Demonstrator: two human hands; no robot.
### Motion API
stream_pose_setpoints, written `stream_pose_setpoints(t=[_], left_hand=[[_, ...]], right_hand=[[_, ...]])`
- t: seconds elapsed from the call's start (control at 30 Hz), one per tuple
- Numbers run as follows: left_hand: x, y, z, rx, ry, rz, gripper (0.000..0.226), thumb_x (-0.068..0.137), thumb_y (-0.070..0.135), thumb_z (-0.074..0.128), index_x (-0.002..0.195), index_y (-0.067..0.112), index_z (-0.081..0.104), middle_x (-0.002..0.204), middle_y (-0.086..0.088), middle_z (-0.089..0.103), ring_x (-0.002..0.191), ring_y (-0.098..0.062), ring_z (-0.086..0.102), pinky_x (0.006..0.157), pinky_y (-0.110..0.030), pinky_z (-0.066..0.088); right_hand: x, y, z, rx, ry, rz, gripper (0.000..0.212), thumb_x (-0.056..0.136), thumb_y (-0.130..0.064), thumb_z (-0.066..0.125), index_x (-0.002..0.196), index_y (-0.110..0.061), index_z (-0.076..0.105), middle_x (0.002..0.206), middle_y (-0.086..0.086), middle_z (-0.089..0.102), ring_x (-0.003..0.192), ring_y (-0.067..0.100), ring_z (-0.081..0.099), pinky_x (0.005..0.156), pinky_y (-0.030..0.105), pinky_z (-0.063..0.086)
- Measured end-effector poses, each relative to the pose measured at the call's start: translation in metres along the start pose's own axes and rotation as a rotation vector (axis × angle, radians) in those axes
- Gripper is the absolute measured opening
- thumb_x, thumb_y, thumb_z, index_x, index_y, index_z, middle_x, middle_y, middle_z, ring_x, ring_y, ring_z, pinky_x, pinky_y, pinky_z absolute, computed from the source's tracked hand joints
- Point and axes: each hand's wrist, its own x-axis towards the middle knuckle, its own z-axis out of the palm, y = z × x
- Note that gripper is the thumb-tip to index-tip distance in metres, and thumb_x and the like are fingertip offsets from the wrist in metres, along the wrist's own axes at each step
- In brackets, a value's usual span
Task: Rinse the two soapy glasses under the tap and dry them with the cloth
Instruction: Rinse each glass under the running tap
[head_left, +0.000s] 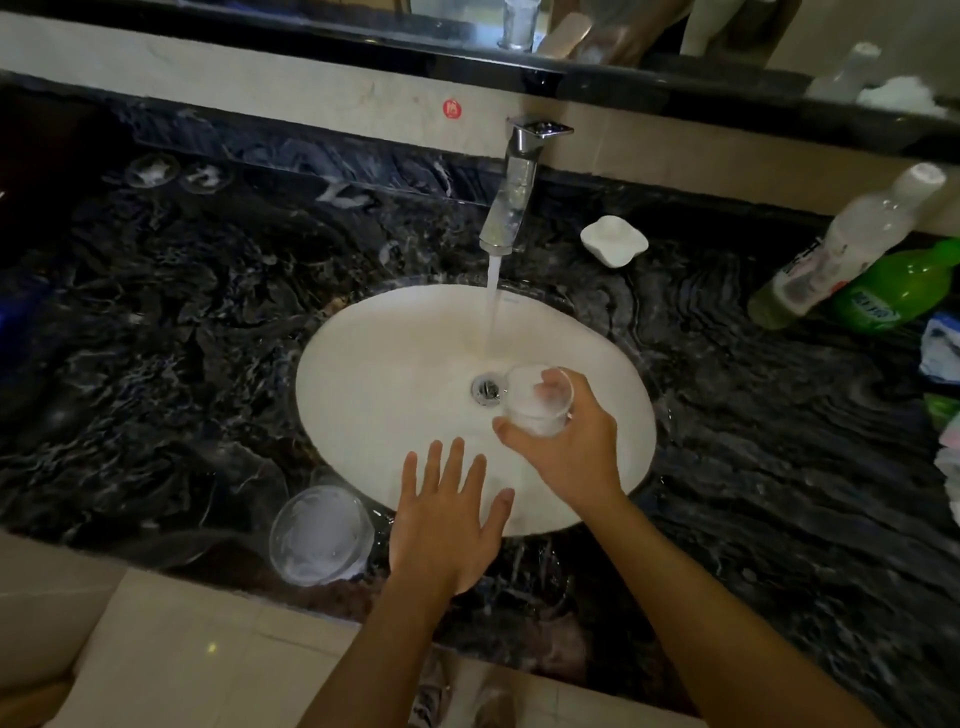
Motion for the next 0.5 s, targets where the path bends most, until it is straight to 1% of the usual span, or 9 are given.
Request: stream_pose_setpoints(t=[0.07, 0.13, 0.17, 0.23, 0.3, 0.4, 0.5], left_hand=[[0.002, -0.001, 0.002, -0.013, 0.026, -0.003, 0.076, 0.100, 0.067, -0.003, 0.164, 0.027, 0.006, 0.171, -0.003, -0.010, 0.158, -0.025, -0.015, 0.126, -0.051, -0.011], [0.002, -0.002, 0.005, -0.019, 0.064, 0.006, 0.076, 0.101, 0.067, -0.001, 0.164, 0.026, 0.008, 0.171, -0.004, -0.007, 0.158, -0.026, -0.012, 0.127, -0.050, -0.007], [0.003, -0.003, 0.007, -0.023, 0.080, 0.007, 0.076, 0.102, 0.066, 0.001, 0.164, 0.024, 0.014, 0.171, -0.005, -0.002, 0.159, -0.026, -0.007, 0.127, -0.050, -0.004], [0.004, -0.003, 0.009, -0.033, 0.092, 0.003, 0.075, 0.104, 0.065, 0.011, 0.160, 0.020, 0.030, 0.169, -0.008, 0.015, 0.158, -0.029, 0.010, 0.125, -0.050, 0.003], [0.004, -0.004, 0.011, -0.027, 0.104, 0.008, 0.072, 0.104, 0.064, 0.019, 0.155, 0.018, 0.042, 0.165, -0.010, 0.028, 0.155, -0.030, 0.023, 0.122, -0.051, 0.008], [0.005, -0.004, 0.013, -0.012, 0.123, 0.018, 0.070, 0.104, 0.063, 0.027, 0.149, 0.017, 0.052, 0.161, -0.011, 0.038, 0.151, -0.031, 0.034, 0.119, -0.051, 0.015], [0.007, -0.005, 0.017, -0.027, 0.139, 0.013, 0.069, 0.103, 0.063, 0.029, 0.145, 0.016, 0.057, 0.160, -0.011, 0.041, 0.149, -0.032, 0.037, 0.117, -0.052, 0.018]], right_hand=[[0.030, -0.002, 0.012, -0.023, -0.006, -0.003, 0.077, 0.064, -0.042, 0.094, 0.129, -0.023, 0.057, 0.117, -0.009, 0.064, 0.105, 0.009, 0.060, 0.078, 0.003, 0.041], [0.056, -0.003, 0.025, -0.048, -0.014, 0.010, 0.079, 0.065, -0.041, 0.094, 0.131, -0.021, 0.055, 0.119, -0.006, 0.063, 0.106, 0.012, 0.059, 0.080, 0.010, 0.042], [0.068, -0.002, 0.031, -0.060, -0.012, 0.022, 0.081, 0.065, -0.041, 0.094, 0.133, -0.020, 0.055, 0.121, -0.004, 0.063, 0.107, 0.014, 0.059, 0.083, 0.013, 0.042], [0.089, 0.000, 0.043, -0.082, 0.003, 0.045, 0.082, 0.066, -0.042, 0.093, 0.134, -0.020, 0.054, 0.125, -0.001, 0.063, 0.111, 0.019, 0.060, 0.088, 0.020, 0.044], [0.105, 0.001, 0.050, -0.089, 0.018, 0.064, 0.081, 0.066, -0.043, 0.092, 0.134, -0.020, 0.053, 0.126, 0.000, 0.063, 0.114, 0.021, 0.060, 0.090, 0.024, 0.046], [0.123, 0.002, 0.059, -0.086, 0.014, 0.047, 0.080, 0.067, -0.039, 0.091, 0.135, -0.020, 0.054, 0.130, -0.002, 0.063, 0.116, 0.019, 0.059, 0.094, 0.027, 0.047], [0.139, 0.005, 0.068, -0.075, 0.006, 0.007, 0.077, 0.067, -0.037, 0.092, 0.134, -0.023, 0.055, 0.128, -0.005, 0.063, 0.116, 0.016, 0.058, 0.096, 0.027, 0.047]])
